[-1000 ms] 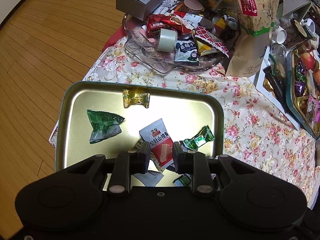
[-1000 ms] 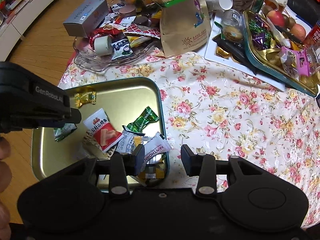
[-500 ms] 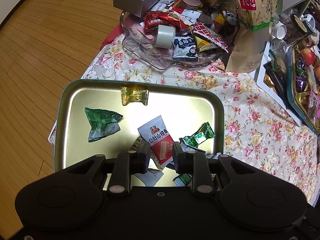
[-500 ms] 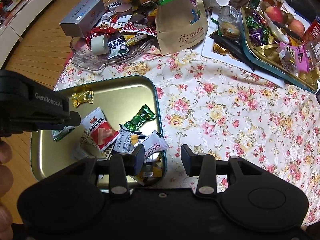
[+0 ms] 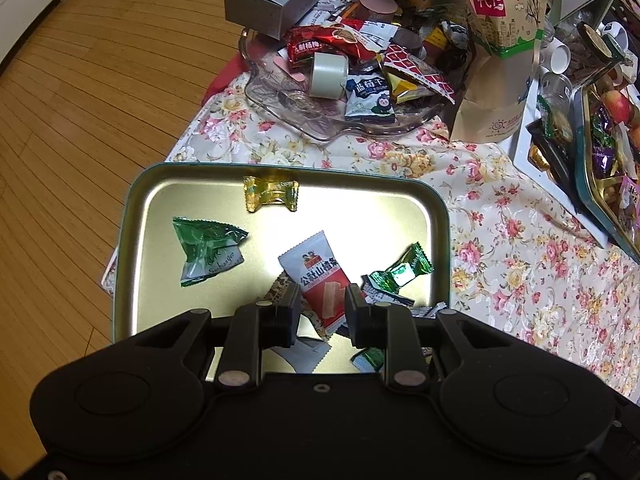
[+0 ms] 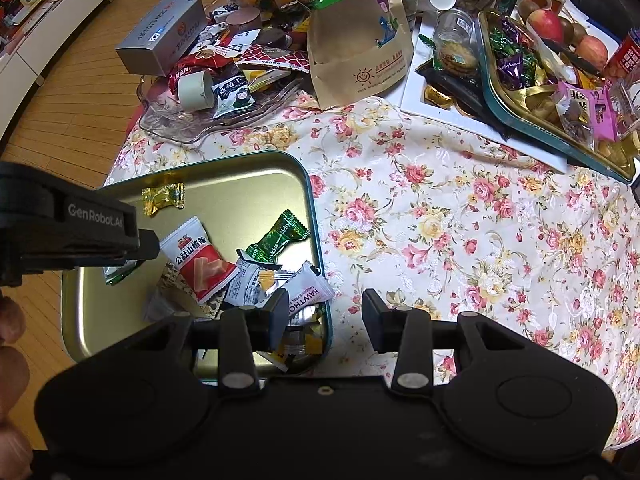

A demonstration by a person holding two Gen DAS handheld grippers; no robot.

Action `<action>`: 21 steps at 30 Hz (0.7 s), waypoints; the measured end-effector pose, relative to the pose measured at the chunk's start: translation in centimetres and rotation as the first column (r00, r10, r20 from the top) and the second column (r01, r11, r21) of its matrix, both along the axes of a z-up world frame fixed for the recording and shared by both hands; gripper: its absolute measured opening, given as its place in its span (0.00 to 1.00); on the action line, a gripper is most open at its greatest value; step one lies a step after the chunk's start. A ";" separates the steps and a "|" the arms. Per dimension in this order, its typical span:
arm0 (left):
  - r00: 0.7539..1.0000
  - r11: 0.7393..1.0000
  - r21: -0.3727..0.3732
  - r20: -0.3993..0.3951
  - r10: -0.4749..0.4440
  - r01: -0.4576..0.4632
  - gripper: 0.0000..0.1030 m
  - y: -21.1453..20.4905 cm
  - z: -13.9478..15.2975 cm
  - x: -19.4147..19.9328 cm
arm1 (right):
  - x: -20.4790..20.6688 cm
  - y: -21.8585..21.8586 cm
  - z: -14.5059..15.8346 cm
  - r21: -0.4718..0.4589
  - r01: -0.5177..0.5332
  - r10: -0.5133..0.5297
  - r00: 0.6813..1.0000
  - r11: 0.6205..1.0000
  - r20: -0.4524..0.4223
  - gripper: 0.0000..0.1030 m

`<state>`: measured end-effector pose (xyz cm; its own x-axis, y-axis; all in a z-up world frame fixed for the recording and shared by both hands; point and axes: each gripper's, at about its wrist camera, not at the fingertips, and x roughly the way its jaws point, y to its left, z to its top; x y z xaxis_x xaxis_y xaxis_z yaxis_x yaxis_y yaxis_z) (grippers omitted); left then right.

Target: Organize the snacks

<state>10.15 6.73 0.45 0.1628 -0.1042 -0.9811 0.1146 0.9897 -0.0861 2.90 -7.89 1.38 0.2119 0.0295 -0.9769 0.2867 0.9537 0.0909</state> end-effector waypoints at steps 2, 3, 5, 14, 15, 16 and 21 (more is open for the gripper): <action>1.000 1.000 0.017 0.015 0.000 0.000 0.33 0.1 0.1 -0.2 | 0.0 -0.1 0.0 -0.002 0.005 -0.005 1.000 1.000 0.001 0.41; 1.000 1.000 0.023 0.021 -0.002 0.002 0.33 0.0 0.1 -0.3 | 0.0 -0.1 0.1 -0.001 0.008 -0.008 1.000 1.000 0.002 0.41; 0.999 0.999 0.037 0.032 -0.009 0.008 0.33 0.0 0.2 -0.5 | 0.1 -0.2 0.1 0.001 0.012 -0.012 1.000 1.000 0.001 0.41; 0.995 0.992 0.119 0.094 -0.042 0.030 0.33 -0.5 0.4 -1.4 | 0.2 -0.8 0.1 0.000 0.037 -0.037 0.999 0.999 0.000 0.41; 0.994 0.992 0.124 0.096 -0.042 0.030 0.33 -0.5 0.3 -1.4 | 0.2 -0.9 0.1 -0.001 0.042 -0.042 0.999 0.999 -0.001 0.41; 0.995 0.992 0.126 0.096 -0.041 0.029 0.33 -0.4 0.3 -1.5 | 0.3 -0.9 0.1 -0.003 0.045 -0.045 0.999 0.999 -0.002 0.41; 0.996 0.993 0.119 0.090 -0.027 0.016 0.33 0.1 0.0 -1.7 | 0.3 -0.9 0.1 -0.018 0.049 -0.049 0.999 0.999 -0.005 0.41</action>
